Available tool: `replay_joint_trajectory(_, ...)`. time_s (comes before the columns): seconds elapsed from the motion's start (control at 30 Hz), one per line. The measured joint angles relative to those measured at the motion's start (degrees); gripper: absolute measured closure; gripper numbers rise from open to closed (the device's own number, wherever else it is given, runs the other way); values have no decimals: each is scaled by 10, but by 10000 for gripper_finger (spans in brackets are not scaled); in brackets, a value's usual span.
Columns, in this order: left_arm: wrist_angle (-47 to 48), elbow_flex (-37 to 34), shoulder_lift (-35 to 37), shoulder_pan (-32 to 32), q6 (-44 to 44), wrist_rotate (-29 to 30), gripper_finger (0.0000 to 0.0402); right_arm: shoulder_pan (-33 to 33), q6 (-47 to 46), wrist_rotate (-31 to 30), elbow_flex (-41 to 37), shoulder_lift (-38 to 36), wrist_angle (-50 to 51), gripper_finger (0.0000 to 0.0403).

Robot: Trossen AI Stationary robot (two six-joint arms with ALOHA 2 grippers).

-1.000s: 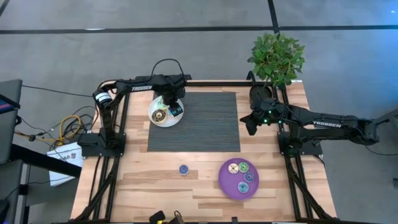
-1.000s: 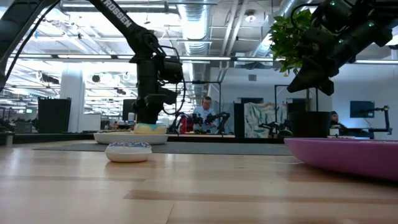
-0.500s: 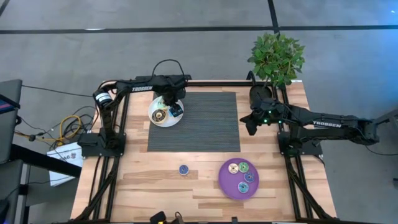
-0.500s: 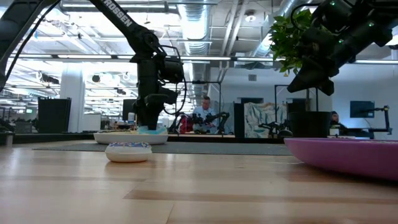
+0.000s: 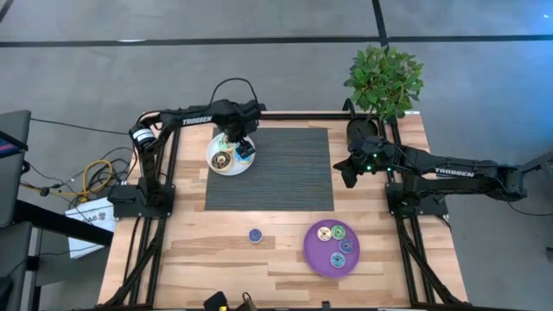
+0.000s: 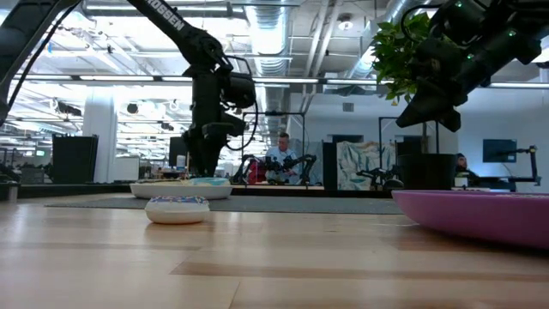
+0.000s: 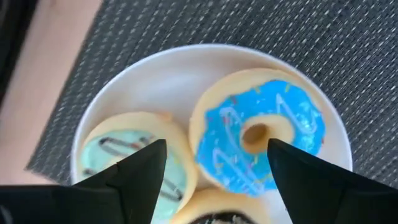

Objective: Pick & Place donuts
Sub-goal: Put the small blue donut on the purple plate

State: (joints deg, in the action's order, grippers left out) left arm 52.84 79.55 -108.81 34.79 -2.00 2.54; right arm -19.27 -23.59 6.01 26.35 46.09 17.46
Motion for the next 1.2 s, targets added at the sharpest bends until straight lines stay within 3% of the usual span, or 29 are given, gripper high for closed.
replay_joint_trajectory(0.23, 60, 26, 0, 0, 5, 46, 127, 5, 0, 0, 0, 0, 0, 403)
replay_joint_trajectory(0.47, 111, 31, 0, 2, 70, 42, 127, 20, 1, 0, 0, 0, 0, 403)
replay_joint_trajectory(0.63, 83, 31, 31, -17, 125, 19, 127, 21, 10, 3, 0, 0, 1, 403)
replay_joint_trajectory(0.93, 33, 24, 148, -131, 215, 162, 127, 21, 41, 31, 0, 0, 5, 403)
replay_joint_trajectory(1.2, 29, 7, 200, -281, 313, 223, 127, 21, 88, 31, 0, 0, 5, 403)
